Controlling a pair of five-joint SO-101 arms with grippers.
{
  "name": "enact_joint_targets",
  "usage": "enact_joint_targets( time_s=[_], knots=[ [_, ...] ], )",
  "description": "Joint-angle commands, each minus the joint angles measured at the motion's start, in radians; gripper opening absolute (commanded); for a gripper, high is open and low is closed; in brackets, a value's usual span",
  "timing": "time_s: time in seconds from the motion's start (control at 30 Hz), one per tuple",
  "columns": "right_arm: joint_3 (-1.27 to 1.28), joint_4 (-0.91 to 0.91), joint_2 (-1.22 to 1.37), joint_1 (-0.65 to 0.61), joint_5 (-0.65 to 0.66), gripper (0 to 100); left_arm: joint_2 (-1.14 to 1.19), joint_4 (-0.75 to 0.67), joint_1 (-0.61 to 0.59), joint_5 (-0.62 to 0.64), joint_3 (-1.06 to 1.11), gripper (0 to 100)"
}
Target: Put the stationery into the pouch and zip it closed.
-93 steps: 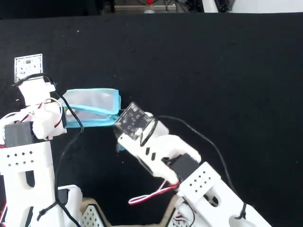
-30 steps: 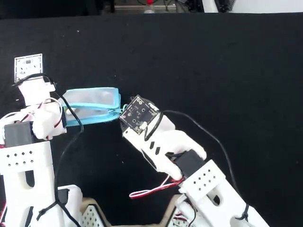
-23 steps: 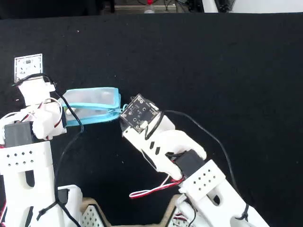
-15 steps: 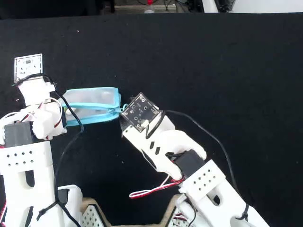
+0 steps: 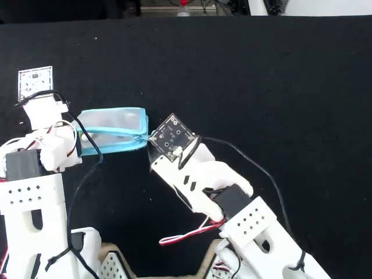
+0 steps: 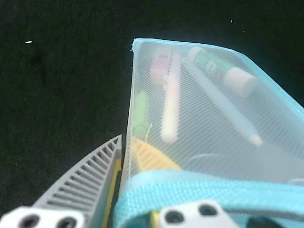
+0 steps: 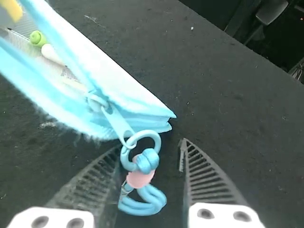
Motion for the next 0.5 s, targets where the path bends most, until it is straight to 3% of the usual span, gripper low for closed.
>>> enact_joint_targets(
  time_s=[0.0,0.37,0.47],
  knots=[
    [-0.027,0.003,-0.01,-0.008,0.017,13.9,-0.005,-0.005,-0.01,0.006,-0.001,3],
    [0.079,0.008,-0.22,-0.009,0.02,13.8,-0.005,-0.005,-0.01,0.006,-0.001,3],
    [0.104,0.005,-0.243,-0.011,0.072,13.7,-0.005,-0.005,-0.01,0.006,-0.001,3]
  ],
)
